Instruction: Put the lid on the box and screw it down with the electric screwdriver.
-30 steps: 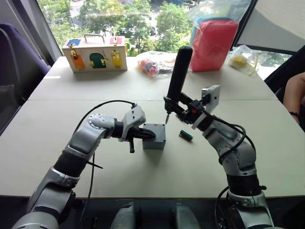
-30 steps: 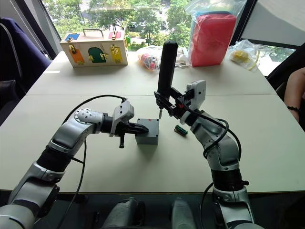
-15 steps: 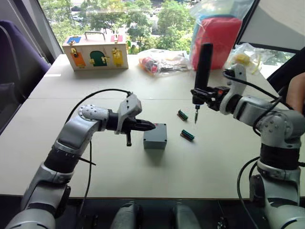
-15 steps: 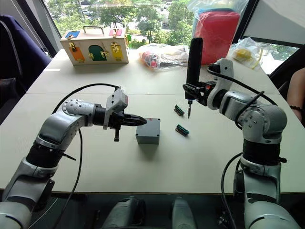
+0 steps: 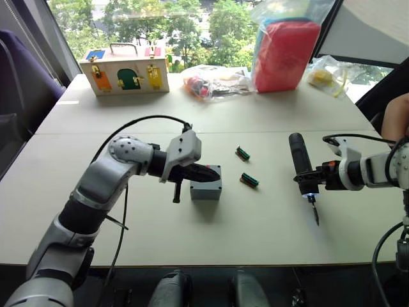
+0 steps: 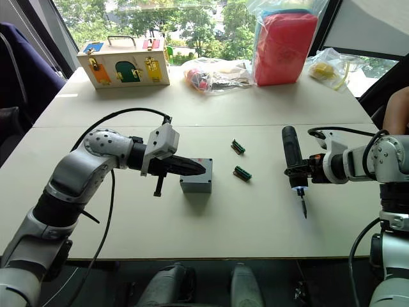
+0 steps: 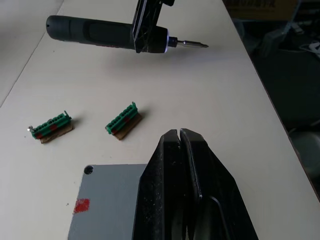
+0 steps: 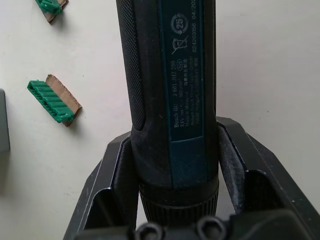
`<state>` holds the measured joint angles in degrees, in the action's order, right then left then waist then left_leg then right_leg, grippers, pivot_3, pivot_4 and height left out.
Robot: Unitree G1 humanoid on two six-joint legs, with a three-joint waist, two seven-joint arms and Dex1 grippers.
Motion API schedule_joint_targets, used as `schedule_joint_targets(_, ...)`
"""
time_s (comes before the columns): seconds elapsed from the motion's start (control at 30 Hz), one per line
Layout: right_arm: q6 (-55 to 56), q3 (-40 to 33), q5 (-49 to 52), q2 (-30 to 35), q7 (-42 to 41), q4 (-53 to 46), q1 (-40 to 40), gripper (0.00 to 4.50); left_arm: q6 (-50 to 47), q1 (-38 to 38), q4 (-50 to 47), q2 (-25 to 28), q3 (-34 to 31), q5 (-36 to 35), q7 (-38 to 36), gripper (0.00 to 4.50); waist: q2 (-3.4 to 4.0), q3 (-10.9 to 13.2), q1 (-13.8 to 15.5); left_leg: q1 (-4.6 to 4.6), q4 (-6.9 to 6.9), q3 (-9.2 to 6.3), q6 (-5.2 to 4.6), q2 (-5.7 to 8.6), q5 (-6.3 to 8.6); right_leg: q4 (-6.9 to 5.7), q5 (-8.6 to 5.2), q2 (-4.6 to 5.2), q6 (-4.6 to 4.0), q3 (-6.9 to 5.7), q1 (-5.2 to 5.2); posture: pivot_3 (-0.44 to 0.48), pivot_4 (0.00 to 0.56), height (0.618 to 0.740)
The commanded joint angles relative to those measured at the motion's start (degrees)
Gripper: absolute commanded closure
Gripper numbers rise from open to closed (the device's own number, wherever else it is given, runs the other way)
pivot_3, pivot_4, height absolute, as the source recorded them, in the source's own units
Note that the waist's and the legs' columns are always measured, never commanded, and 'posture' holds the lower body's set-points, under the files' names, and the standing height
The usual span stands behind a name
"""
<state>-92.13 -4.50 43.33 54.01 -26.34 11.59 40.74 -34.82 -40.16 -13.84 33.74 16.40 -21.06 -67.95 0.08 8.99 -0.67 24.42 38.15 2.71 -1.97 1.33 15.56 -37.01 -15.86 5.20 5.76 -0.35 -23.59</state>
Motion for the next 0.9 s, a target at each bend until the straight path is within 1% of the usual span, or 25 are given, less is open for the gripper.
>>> schedule_joint_targets(0.03, -0.29, 0.8, -2.47, 0.69, -1.15, 2.78, 3.64, 2.68, -0.19, 0.67, -3.37, 0.53, 0.47, -0.33, 0.32, 4.5, 0.0, 0.0, 0.15, 0.01, 0.02, 0.0, 0.0, 0.01, 0.0, 0.0, 0.0, 0.0, 0.0, 0.0, 0.01, 0.0, 0.15, 0.74)
schedule_joint_targets(0.13, 1.4, 2.58, -5.09, 0.41, -1.84, 5.9, 5.01, 2.68, 0.18, 1.11, -3.47, 0.59, 0.88, 0.45, 0.95, 4.5, -0.01, 0.01, 0.1, 0.01, 0.04, 0.0, -0.01, 0.02, 0.0, 0.01, 0.0, 0.01, 0.0, 0.0, 0.02, 0.0, 0.15, 0.74)
schedule_joint_targets(0.2, 4.45, 5.63, -6.82, 1.08, -3.71, 5.62, 5.1, 2.68, 0.05, 1.32, -3.67, 0.51, 0.74, 0.55, 1.49, 4.5, -0.01, 0.01, 0.04, 0.0, 0.04, 0.0, -0.01, 0.01, 0.0, 0.01, 0.0, 0.0, 0.0, -0.01, 0.02, 0.0, 0.15, 0.74)
schedule_joint_targets(0.27, 6.67, 6.63, -8.1, 1.0, -4.91, 5.47, 5.26, 2.68, -0.15, 1.54, -3.91, 0.51, 0.49, 0.42, 1.81, 4.5, -0.01, 0.01, 0.0, 0.0, 0.04, 0.0, -0.01, 0.01, 0.0, 0.01, 0.0, -0.02, 0.0, -0.01, 0.02, 0.0, 0.15, 0.74)
schedule_joint_targets(0.47, 4.95, 7.12, -10.33, 0.26, -6.14, 7.31, 5.25, 2.68, -0.34, 1.49, -3.77, 0.26, 0.3, 0.12, 2.62, 4.5, -0.01, 0.01, 0.02, 0.0, 0.04, 0.0, 0.0, -0.01, 0.0, 0.0, 0.0, -0.08, 0.01, -0.01, 0.02, 0.0, 0.15, 0.74)
schedule_joint_targets(0.6, 5.74, 6.87, -11.97, -0.2, -6.26, 7.74, 4.63, 2.68, -0.08, 1.38, -2.81, 0.21, 0.16, 0.41, 2.92, 4.5, -0.01, 0.01, 0.08, 0.0, 0.04, -0.01, 0.0, -0.01, 0.0, 0.0, 0.0, -0.08, 0.01, -0.01, 0.03, 0.0, 0.15, 0.74)
schedule_joint_targets(0.67, 6.35, 6.67, -12.84, -0.49, -6.13, 7.89, 4.37, 1.66, -0.01, 1.33, -2.1, 0.2, -0.07, 0.43, 3.13, 4.5, -0.01, 0.01, 0.06, -0.01, 0.05, -0.01, 0.0, -0.01, 0.0, 0.0, 0.0, -0.08, 0.01, -0.01, 0.04, 0.0, 0.15, 0.74)
schedule_joint_targets(0.73, 6.65, 6.56, -13.31, -0.71, -6.35, 8.02, 4.38, 1.07, -0.06, 1.21, -1.39, 0.14, -0.46, 0.31, 3.42, 4.5, -0.01, 0.01, 0.06, -0.02, 0.05, -0.01, 0.0, -0.01, 0.0, -0.01, 0.0, -0.08, 0.01, -0.01, 0.06, 0.0, 0.15, 0.74)
schedule_joint_targets(0.8, 8.08, 6.19, -14.05, -1.15, -6.23, 7.89, 4.21, 0.3, 0.07, 1.08, -0.4, 0.29, -0.96, 0.36, 3.71, 4.5, -0.01, 0.01, 0.07, -0.03, 0.07, -0.02, 0.0, -0.01, 0.0, -0.01, 0.0, -0.09, 0.01, -0.02, 0.08, 0.0, 0.15, 0.74)
schedule_joint_targets(0.83, 9.97, 6.24, -14.53, -1.21, -6.66, 7.63, 3.97, 0.06, 0.13, 1.0, 0.23, 0.36, -1.37, 0.42, 4.04, 4.5, -0.01, 0.01, 0.07, -0.03, 0.07, -0.02, 0.0, -0.01, 0.0, -0.01, 0.0, -0.09, 0.01, -0.02, 0.09, 0.0, 0.15, 0.74)
schedule_joint_targets(0.9, 14.45, 5.21, -14.44, -1.43, -8.61, 6.94, 4.09, 0.06, 0.44, 0.59, 2.07, 0.52, -2.75, 0.77, 5.23, 4.5, -0.01, 0.01, 0.08, -0.03, 0.08, -0.02, 0.0, 0.0, 0.0, -0.01, 0.01, -0.1, 0.01, -0.02, 0.09, 0.0, 0.15, 0.74)
